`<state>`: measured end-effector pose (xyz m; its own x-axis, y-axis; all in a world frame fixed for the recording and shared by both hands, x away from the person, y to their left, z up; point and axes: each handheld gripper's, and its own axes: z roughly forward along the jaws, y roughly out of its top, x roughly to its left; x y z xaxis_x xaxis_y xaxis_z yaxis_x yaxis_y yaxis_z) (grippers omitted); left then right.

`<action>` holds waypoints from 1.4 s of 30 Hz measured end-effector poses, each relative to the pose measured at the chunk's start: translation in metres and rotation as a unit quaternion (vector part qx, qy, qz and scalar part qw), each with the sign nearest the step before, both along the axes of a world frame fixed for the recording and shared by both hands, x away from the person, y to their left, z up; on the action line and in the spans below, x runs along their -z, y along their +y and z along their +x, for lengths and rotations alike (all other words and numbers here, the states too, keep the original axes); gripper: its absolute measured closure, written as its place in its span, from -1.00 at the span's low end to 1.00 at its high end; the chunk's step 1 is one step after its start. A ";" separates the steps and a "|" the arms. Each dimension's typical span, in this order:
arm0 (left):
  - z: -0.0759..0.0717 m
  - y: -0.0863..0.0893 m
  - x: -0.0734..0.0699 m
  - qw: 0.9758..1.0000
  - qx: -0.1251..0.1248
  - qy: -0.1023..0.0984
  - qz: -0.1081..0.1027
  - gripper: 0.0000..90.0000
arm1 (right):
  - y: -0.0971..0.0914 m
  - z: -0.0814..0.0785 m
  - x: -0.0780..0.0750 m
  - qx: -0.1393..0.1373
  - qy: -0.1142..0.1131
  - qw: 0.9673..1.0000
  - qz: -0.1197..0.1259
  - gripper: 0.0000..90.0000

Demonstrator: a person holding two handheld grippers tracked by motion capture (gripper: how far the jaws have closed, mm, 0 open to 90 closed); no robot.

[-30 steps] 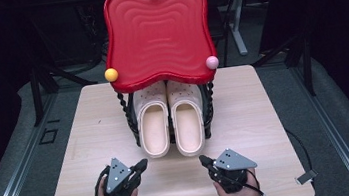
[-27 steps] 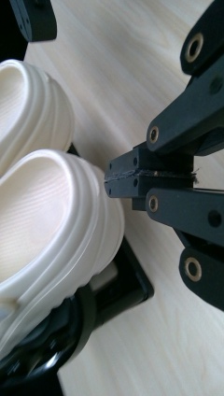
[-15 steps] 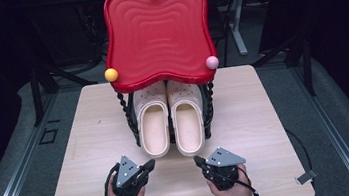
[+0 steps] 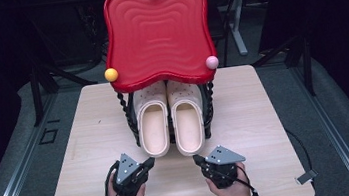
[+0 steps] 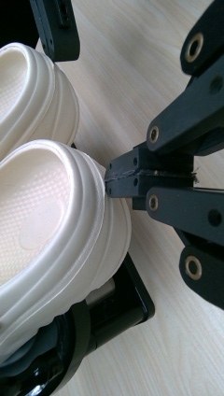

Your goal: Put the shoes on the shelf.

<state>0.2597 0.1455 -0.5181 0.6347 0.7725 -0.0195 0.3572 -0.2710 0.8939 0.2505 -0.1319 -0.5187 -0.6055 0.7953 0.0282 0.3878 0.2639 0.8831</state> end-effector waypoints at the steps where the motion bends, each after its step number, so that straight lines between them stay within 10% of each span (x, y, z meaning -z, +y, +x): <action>1: 0.000 0.000 -0.001 1.000 -0.002 -0.004 -0.001 1.00 | 0.000 0.000 -0.001 0.002 -0.001 1.000 0.001 1.00; 20: 0.028 0.018 -0.017 0.999 -0.044 -0.012 -0.010 1.00 | -0.002 0.021 -0.017 0.021 -0.018 0.999 -0.022 1.00; 42: 0.075 -0.007 -0.025 0.999 -0.047 0.003 -0.013 1.00 | 0.006 0.071 -0.029 0.063 -0.032 0.997 -0.023 1.00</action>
